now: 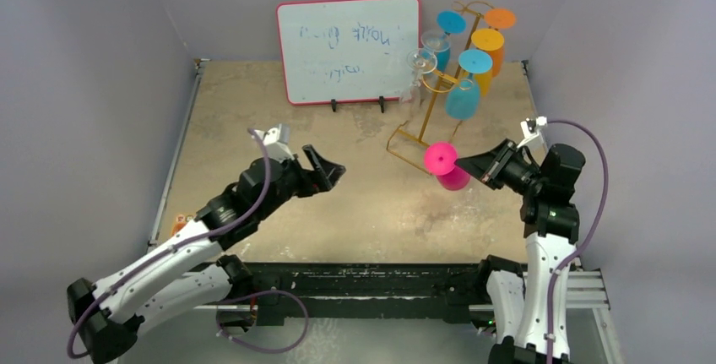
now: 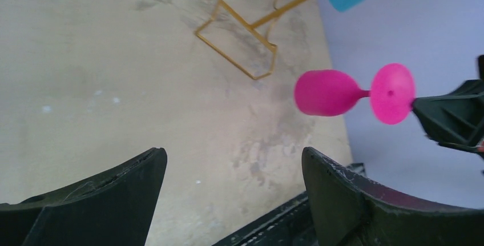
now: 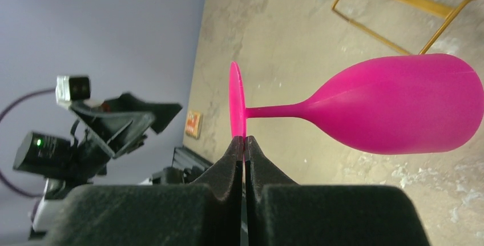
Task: Take the wine glass off the wine glass rack
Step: Pick up the wine glass from the wine rack, then place the wine glass at the center of the board.
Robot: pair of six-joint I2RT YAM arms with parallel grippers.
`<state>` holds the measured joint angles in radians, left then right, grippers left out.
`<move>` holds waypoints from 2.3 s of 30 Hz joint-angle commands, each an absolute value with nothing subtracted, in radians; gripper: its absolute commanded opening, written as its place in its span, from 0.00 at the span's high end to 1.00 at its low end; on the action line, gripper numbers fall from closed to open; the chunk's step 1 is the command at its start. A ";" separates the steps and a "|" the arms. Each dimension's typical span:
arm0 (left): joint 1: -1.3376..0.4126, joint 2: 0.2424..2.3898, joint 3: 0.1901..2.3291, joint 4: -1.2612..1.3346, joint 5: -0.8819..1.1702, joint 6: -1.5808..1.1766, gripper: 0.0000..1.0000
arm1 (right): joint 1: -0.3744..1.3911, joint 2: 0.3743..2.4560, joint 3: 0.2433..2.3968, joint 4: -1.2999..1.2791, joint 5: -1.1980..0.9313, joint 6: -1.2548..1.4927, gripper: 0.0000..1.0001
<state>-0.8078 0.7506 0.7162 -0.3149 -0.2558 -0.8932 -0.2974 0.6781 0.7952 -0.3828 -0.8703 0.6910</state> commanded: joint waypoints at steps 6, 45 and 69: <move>-0.896 1.065 0.673 0.405 0.056 -1.081 0.13 | -0.270 0.678 0.742 -0.458 -1.085 0.529 1.00; -1.018 1.399 0.749 0.817 0.221 -1.175 1.00 | -0.156 0.648 0.714 -0.338 -1.161 0.605 0.69; -1.017 0.946 0.710 0.098 0.014 -0.914 0.35 | 0.405 0.746 0.676 0.077 -0.849 0.855 1.00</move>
<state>-1.0214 1.0451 0.6987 0.2974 0.1150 -0.9977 0.3084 0.7185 0.6437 0.0235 -0.9714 0.8658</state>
